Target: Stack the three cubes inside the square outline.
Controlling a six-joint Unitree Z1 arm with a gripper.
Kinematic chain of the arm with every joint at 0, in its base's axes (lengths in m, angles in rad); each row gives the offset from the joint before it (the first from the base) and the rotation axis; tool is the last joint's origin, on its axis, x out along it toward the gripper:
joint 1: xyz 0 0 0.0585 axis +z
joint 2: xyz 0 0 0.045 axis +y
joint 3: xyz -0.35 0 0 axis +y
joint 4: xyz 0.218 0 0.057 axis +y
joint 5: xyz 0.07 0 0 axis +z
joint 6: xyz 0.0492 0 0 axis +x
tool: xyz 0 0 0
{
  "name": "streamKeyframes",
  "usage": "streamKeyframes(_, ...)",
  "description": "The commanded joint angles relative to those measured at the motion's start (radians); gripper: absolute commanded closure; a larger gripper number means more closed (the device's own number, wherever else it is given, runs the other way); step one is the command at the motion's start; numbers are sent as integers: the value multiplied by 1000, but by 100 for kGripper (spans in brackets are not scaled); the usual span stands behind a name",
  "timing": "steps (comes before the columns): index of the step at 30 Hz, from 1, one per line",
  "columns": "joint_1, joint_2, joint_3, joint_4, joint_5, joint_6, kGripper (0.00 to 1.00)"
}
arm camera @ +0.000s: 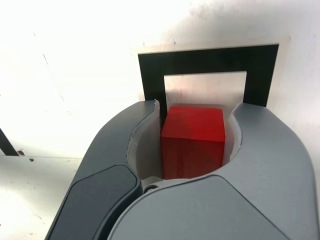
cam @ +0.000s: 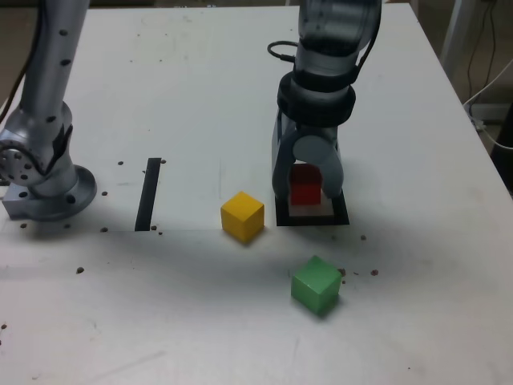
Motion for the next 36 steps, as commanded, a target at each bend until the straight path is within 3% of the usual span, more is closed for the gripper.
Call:
streamKeyframes(1, 5, 9, -7, -1, -1, 7, 63)
streamKeyframes(11, 26, 40, -17, -14, -4, 35, 43)
streamKeyframes(19, 30, 34, -8, -26, -11, 45, 15)
streamKeyframes(28, 30, -25, 13, 1, -6, 38, 3)
streamKeyframes(36, 27, -212, 71, 45, 31, 27, 0)
